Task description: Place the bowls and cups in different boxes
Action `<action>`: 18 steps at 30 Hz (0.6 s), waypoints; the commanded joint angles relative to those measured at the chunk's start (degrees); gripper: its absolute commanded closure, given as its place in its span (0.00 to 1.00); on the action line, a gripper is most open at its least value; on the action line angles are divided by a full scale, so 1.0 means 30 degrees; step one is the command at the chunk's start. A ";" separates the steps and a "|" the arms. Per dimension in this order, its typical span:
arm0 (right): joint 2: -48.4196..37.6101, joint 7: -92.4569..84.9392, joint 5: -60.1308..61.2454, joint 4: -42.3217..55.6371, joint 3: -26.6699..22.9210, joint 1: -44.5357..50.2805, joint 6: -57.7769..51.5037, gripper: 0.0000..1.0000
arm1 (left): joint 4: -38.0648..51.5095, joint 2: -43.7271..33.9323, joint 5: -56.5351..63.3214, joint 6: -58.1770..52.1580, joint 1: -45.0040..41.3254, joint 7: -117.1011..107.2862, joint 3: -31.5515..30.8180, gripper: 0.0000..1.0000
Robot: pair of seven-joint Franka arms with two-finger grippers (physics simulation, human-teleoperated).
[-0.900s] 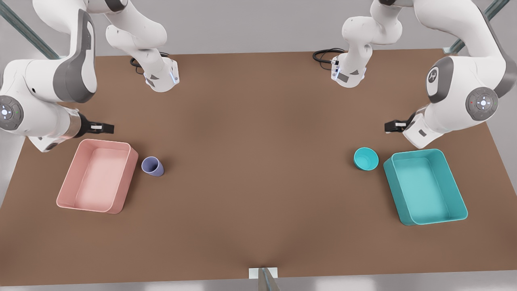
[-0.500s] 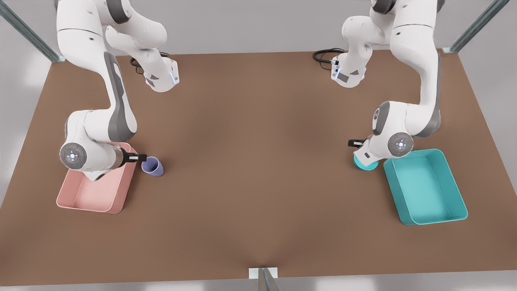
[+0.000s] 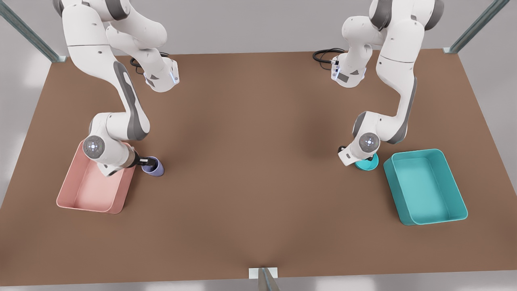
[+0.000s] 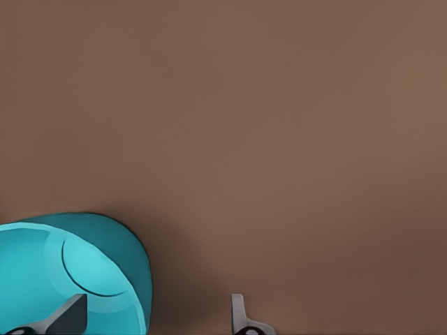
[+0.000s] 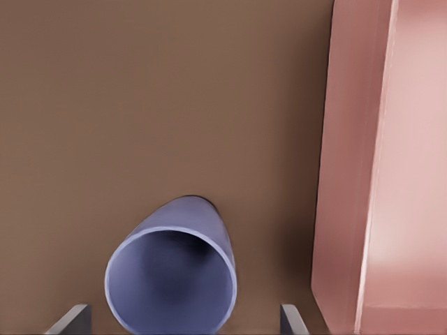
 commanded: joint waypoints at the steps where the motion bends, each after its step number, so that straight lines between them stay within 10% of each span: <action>1: -0.0203 -0.0015 0.0036 -0.0595 -0.0014 -0.0230 0.1026 0.00 | -0.0054 0.0128 0.0085 0.0995 0.0098 -0.0131 0.0029 0.00; 6: 0.0265 -0.0044 0.0007 -0.1094 -0.0014 -0.0377 0.1466 0.00 | 0.0122 0.0099 0.1194 0.0995 0.0128 -0.1299 0.0088 0.71; 14: 0.1437 -0.0044 0.0036 -0.1679 -0.0014 -0.0436 0.2579 0.00 | 0.1234 -0.0369 0.2370 -0.0615 0.0069 -0.2914 0.0058 0.79; 18: 0.1555 -0.0044 0.0036 -0.1826 -0.0014 -0.0465 0.2814 0.00 | 0.8932 -0.0254 0.1404 -0.8432 0.0186 -0.2709 0.0058 0.79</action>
